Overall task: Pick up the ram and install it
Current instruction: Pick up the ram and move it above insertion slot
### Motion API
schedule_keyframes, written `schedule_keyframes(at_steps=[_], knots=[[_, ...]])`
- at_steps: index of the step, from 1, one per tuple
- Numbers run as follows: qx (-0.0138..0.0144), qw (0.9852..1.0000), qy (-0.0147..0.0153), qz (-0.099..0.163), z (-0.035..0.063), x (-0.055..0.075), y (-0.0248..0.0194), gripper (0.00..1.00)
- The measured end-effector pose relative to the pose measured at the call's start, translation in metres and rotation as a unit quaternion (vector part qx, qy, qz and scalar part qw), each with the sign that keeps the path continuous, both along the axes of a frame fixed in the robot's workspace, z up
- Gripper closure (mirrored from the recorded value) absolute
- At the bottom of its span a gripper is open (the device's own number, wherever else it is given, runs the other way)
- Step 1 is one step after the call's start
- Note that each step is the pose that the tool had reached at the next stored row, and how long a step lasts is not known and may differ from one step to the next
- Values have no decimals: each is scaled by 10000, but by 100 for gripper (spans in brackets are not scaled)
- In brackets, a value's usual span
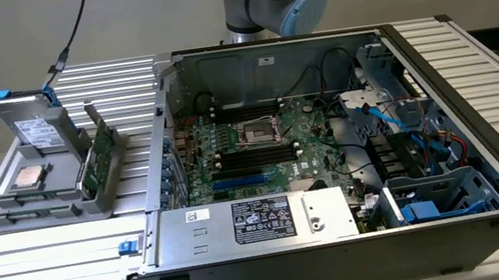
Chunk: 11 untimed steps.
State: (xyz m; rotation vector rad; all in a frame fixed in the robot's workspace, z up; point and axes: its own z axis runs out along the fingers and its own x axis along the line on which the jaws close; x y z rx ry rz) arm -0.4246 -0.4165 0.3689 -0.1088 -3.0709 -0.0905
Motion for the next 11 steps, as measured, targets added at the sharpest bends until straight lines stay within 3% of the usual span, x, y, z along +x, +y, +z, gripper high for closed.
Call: schedule_keyframes(at_steps=[4, 7, 11], knots=[[0, 10000, 0, 27, -5, 1, 0, 89], [0, 9996, 0, 284, -24, 1, -1, 89], [0, 9979, 0, 648, -55, 0, 0, 89]])
